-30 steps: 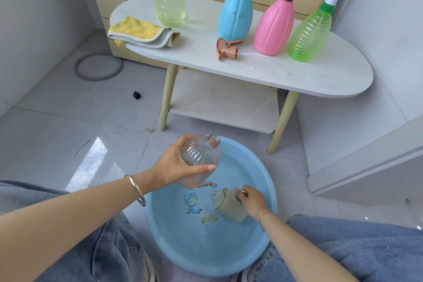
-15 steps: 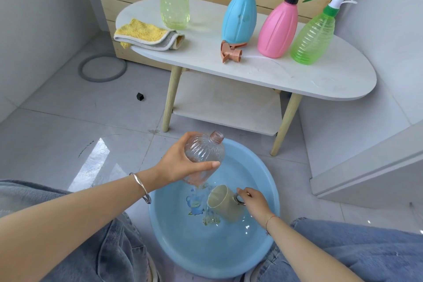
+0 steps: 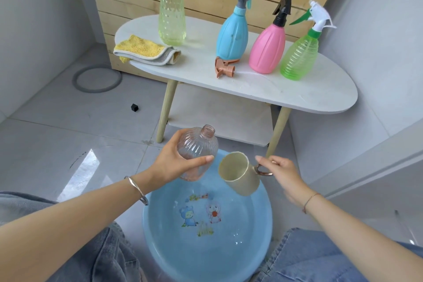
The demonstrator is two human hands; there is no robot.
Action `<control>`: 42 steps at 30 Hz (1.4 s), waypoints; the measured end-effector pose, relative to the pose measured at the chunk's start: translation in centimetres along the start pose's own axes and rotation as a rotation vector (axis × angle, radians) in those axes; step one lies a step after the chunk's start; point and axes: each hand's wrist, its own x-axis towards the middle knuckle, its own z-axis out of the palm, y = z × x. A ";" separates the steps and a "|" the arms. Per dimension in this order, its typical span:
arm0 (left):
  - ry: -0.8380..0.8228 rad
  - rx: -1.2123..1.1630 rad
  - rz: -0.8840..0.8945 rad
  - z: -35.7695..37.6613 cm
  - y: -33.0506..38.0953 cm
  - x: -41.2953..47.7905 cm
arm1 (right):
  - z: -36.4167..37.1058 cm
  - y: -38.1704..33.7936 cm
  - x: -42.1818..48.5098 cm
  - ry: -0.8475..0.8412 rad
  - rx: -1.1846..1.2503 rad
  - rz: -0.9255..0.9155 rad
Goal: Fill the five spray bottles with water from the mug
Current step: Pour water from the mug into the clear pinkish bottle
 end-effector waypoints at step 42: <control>-0.174 0.188 0.099 1.4 0.0 -1.0 | -3.4 -10.9 -3.3 0.068 0.064 -0.202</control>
